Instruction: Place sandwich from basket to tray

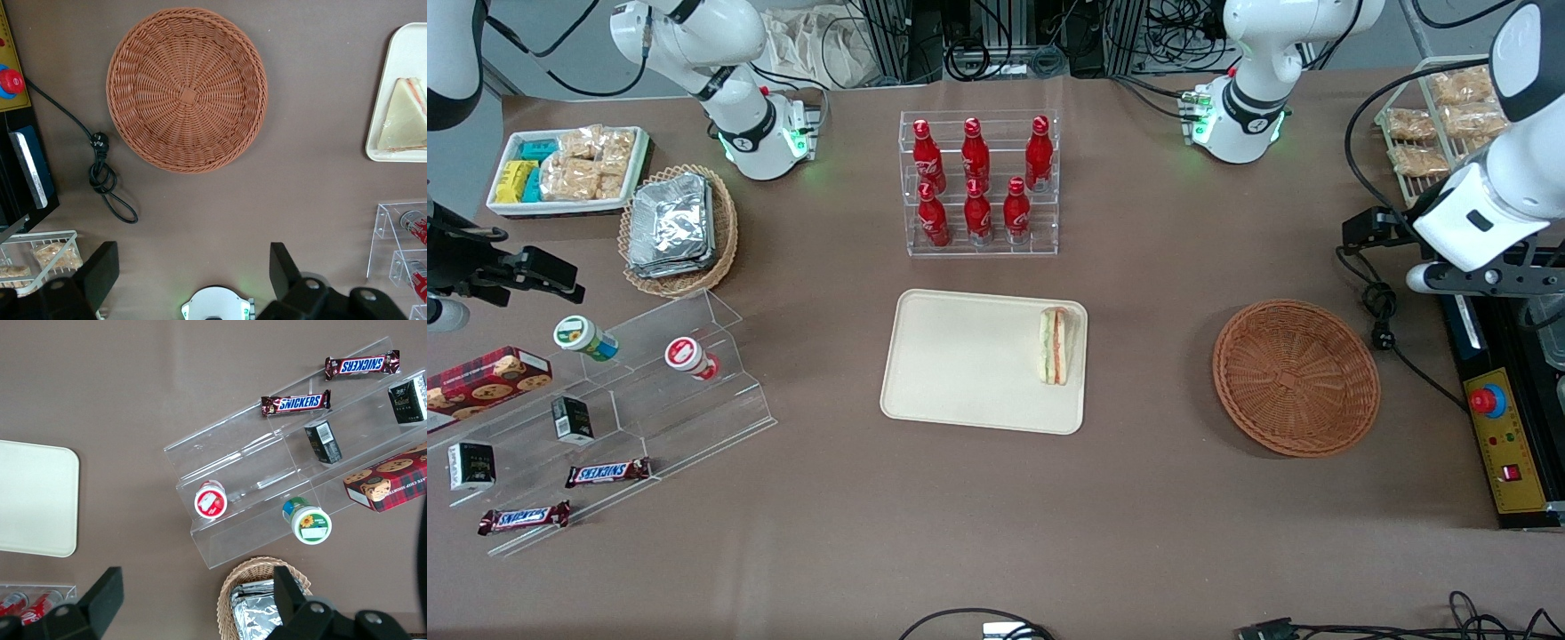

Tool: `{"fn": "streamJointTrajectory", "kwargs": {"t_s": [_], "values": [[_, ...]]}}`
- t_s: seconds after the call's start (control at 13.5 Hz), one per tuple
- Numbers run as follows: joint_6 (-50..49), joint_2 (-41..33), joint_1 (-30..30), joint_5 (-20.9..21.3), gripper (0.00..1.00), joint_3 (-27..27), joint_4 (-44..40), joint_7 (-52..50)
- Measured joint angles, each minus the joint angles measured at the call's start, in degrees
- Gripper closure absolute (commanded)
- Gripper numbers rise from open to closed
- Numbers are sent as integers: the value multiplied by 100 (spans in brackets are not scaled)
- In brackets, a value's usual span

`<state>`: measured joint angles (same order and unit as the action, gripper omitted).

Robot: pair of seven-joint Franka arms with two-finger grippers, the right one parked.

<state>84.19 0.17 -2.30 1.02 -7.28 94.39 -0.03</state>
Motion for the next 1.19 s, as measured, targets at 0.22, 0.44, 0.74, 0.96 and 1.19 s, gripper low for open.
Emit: {"fn": "streamJointTrajectory", "kwargs": {"t_s": [0.22, 0.44, 0.74, 0.96, 1.19], "values": [[91, -29, 2, 1, 0, 10, -42, 0], [146, -31, 2, 1, 0, 13, -52, 0], [160, -20, 1, 1, 0, 29, -50, 0], [157, -6, 1, 1, 0, 34, -47, -2], [155, -3, 1, 1, 0, 34, -46, -4]]}}
